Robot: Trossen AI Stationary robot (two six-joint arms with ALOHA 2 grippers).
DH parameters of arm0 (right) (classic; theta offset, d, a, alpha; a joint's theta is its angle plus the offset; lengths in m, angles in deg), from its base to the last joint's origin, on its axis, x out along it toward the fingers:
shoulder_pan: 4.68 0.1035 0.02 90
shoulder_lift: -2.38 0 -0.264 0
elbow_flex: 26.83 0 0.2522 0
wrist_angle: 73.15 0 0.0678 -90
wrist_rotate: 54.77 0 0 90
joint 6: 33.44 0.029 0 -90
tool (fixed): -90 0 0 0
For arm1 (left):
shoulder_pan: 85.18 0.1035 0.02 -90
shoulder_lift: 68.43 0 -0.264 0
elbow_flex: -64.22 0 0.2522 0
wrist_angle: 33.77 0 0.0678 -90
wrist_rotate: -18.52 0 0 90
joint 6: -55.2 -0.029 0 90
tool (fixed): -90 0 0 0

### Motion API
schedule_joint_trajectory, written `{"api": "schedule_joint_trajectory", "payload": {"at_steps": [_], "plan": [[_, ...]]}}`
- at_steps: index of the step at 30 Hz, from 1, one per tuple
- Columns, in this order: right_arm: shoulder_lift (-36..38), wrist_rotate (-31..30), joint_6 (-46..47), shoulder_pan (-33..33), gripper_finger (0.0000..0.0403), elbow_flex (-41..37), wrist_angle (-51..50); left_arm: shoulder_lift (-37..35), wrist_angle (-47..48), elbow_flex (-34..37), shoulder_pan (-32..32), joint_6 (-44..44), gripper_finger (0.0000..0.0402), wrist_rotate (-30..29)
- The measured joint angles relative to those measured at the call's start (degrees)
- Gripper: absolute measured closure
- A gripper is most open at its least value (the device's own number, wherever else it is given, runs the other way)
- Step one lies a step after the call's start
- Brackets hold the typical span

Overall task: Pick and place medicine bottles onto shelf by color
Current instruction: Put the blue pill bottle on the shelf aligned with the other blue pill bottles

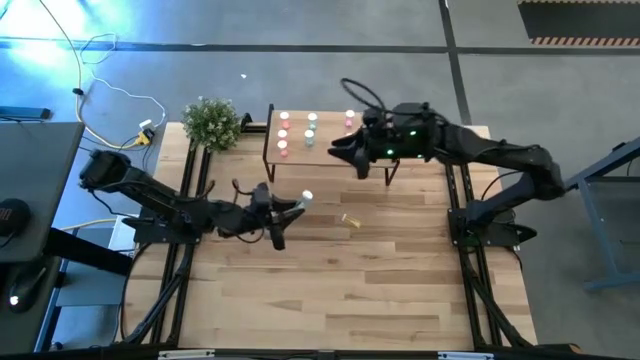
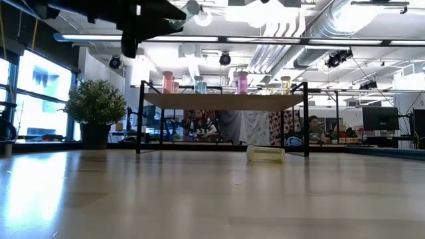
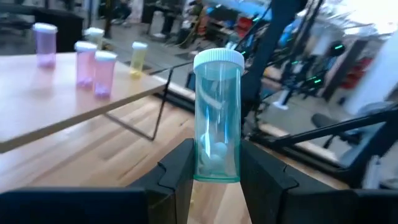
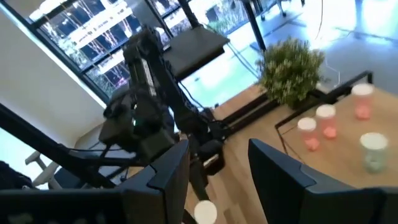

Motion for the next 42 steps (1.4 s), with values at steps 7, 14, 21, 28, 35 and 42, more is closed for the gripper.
{"api": "schedule_joint_trajectory", "payload": {"at_steps": [7,14,21,28,35,42], "plan": [[-4.5,0.0,0.1,2.4,0.0247,0.0,4.3,-3.7,-9.3,5.8,6.2,-0.9,0.0296,9.7],[-7.9,1.5,-1.6,4.4,0.0245,0.0,6.4,-4.8,-17.3,8.7,12.5,0.1,0.0296,21.7],[-11.4,1.7,-2.0,5.1,0.0199,0.0,9.7,-4.8,-18.1,8.7,16.1,0.6,0.0296,30.2],[-13.7,1.9,-5.6,5.3,0.0161,0.0,10.8,-4.8,-19.6,8.7,17.9,0.9,0.0296,33.0],[-14.4,0.6,-6.1,5.3,0.0160,-0.1,10.1,-4.8,-20.7,8.7,19.1,1.0,0.0296,34.5],[-14.5,-0.8,-6.1,5.3,0.0178,-0.1,10.2,-4.8,-20.7,8.7,19.4,2.1,0.0296,34.4]]}}
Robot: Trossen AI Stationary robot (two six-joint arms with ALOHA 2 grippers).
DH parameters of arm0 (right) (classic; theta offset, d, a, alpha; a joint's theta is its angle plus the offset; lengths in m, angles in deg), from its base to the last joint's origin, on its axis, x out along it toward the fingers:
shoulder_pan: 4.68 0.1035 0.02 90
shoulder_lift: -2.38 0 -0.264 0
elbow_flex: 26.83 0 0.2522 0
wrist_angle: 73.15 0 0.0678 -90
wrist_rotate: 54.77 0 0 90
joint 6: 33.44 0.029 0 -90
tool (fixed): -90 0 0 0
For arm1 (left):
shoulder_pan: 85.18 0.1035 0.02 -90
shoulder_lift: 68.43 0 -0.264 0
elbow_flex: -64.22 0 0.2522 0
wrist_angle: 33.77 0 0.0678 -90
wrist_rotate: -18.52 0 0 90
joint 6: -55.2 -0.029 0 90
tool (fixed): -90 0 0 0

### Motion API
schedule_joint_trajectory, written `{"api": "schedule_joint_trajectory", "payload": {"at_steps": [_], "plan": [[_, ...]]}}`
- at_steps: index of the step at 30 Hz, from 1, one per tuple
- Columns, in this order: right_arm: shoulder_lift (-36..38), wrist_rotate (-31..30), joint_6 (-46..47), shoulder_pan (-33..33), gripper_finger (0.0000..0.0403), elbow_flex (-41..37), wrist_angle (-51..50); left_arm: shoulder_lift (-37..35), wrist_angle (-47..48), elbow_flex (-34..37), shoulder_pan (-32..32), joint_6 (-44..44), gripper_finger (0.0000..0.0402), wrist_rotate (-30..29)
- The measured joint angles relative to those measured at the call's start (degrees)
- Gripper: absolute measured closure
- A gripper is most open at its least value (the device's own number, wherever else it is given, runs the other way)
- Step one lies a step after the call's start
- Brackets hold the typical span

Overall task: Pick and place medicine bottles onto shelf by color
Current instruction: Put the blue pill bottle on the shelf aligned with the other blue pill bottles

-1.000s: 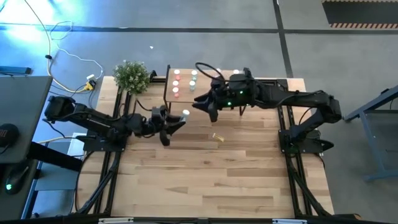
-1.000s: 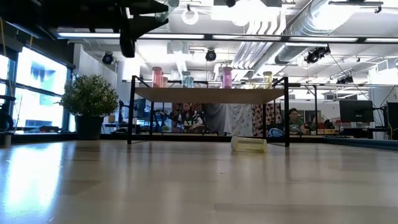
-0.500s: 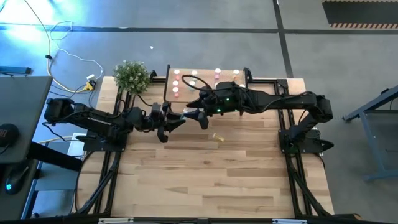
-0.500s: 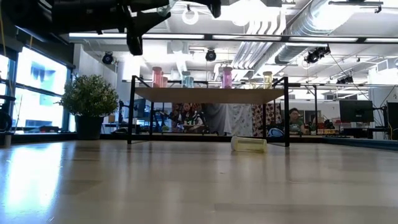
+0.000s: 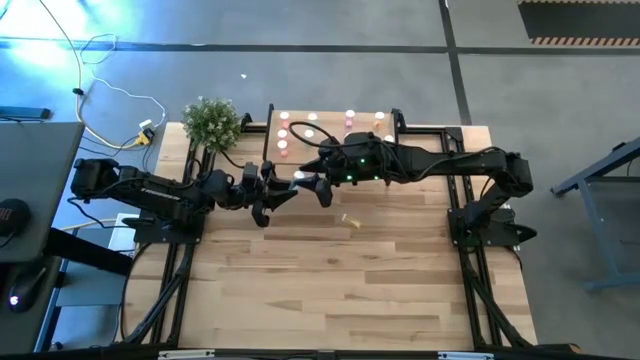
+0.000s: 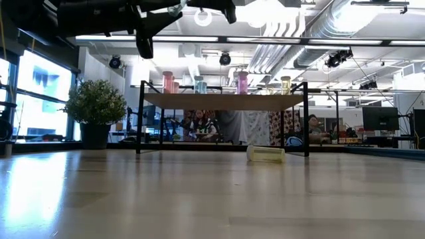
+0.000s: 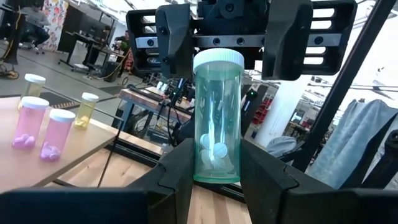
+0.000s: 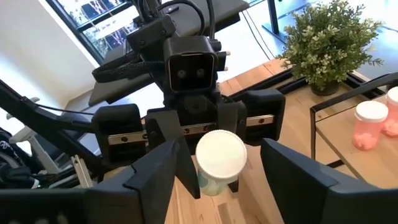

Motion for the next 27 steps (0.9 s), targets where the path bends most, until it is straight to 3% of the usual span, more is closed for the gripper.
{"api": "schedule_joint_trajectory", "payload": {"at_steps": [6,16,27], "plan": [[-0.6,0.0,0.6,-0.1,0.0212,0.0,2.6,0.0,0.0,-0.1,0.0,1.2,0.0296,0.0],[-2.0,0.0,2.2,-0.4,0.0236,0.0,3.4,0.0,0.6,-1.4,0.0,0.1,0.0296,-0.2],[-2.1,0.4,3.3,-0.4,0.0298,0.0,3.5,0.0,0.8,-1.4,0.0,0.1,0.0296,-0.2]]}}
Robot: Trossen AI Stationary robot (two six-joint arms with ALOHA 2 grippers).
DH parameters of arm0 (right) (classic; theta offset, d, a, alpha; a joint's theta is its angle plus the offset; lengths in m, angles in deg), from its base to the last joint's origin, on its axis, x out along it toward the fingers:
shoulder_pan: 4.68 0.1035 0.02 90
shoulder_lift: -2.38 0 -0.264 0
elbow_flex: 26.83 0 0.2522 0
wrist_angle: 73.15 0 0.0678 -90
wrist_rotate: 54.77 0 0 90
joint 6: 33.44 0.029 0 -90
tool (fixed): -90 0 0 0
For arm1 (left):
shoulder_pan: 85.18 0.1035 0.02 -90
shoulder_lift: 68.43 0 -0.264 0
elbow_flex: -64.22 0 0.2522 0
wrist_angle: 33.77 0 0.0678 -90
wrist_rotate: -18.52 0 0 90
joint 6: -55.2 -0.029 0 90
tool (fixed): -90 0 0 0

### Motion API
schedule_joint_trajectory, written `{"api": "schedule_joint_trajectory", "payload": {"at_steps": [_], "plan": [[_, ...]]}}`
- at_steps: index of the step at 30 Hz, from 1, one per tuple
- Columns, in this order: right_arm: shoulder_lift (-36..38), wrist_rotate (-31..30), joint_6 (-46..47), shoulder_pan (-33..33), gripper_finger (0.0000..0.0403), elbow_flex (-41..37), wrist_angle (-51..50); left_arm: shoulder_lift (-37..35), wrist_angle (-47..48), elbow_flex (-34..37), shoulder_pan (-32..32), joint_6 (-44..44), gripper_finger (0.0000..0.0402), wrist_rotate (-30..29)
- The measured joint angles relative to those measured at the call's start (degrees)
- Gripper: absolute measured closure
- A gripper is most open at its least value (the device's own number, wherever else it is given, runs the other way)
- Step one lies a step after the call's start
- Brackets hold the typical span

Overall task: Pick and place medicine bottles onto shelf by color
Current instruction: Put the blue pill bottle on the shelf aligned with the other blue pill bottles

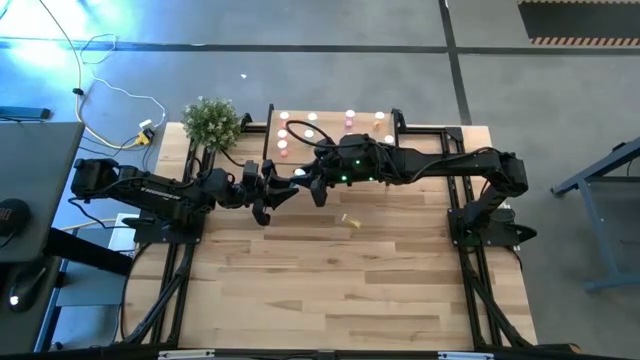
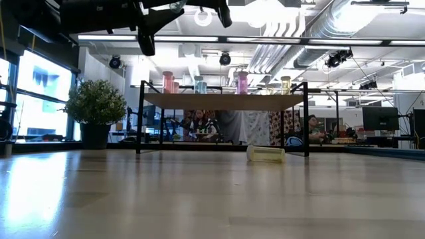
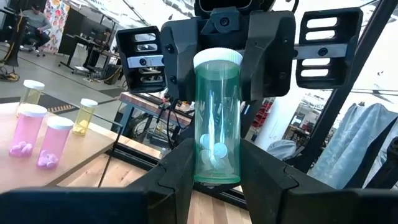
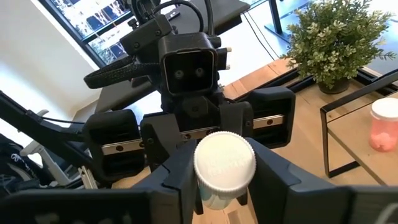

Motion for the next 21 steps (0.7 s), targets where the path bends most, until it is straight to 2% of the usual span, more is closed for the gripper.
{"api": "schedule_joint_trajectory", "payload": {"at_steps": [15,21], "plan": [[0.0,0.1,0.4,0.0,0.0303,0.0,-0.2,0.0,0.5,-0.1,0.0,0.0,0.0295,-0.3],[0.0,0.1,0.5,0.0,0.0303,0.0,-0.4,0.0,1.2,-0.1,0.0,-3.0,0.0265,-0.3]]}}
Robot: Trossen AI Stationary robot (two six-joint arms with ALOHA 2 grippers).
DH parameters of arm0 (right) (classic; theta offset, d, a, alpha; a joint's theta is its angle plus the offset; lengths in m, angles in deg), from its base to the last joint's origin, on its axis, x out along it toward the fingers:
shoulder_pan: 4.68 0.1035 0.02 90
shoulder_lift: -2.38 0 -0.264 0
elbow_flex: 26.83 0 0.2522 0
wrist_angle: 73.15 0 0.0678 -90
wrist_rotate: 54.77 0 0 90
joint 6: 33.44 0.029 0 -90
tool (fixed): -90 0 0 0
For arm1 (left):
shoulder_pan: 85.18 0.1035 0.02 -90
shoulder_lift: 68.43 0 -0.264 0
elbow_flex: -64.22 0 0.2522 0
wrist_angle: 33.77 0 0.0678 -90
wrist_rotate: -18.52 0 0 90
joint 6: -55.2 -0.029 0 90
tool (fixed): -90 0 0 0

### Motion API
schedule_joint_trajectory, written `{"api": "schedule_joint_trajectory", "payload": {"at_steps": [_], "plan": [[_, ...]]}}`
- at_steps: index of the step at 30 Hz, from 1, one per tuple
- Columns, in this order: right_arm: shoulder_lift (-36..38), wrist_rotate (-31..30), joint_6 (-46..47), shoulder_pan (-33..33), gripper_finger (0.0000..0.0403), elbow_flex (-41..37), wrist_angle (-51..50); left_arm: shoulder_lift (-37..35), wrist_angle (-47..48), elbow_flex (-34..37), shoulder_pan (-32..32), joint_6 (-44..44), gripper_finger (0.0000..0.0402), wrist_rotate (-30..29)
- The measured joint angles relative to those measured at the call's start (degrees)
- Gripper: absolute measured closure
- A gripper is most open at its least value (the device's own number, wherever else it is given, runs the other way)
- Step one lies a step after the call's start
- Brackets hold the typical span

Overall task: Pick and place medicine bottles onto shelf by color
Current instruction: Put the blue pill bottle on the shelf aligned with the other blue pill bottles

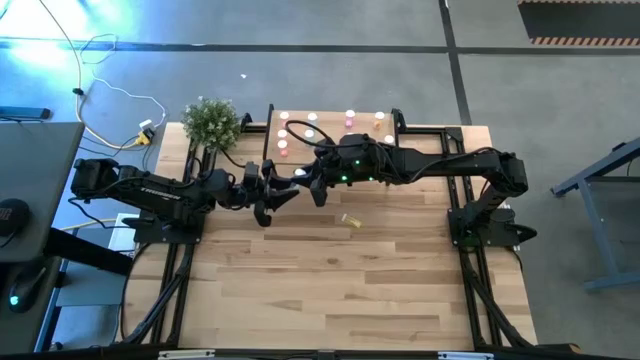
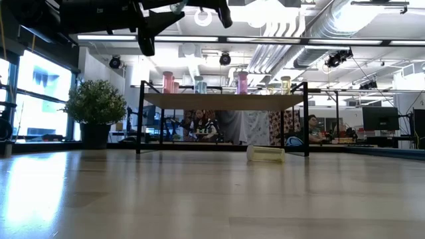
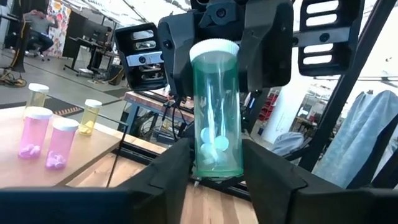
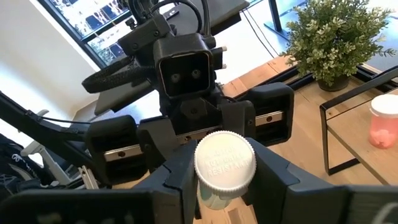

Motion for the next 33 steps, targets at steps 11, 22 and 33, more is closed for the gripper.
{"api": "schedule_joint_trajectory", "payload": {"at_steps": [11,22,33], "plan": [[0.0,-4.7,0.0,0.0,0.0304,0.0,-3.6,-0.3,4.7,0.0,0.0,0.3,0.0158,-0.1],[1.3,-10.7,-0.6,-1.6,0.0304,0.0,-7.0,-0.3,5.1,0.0,2.2,0.5,0.0133,0.5],[2.8,-18.7,-11.2,-5.4,0.0304,0.0,-4.4,-5.2,6.3,0.0,5.8,-4.2,0.0133,0.0]]}}
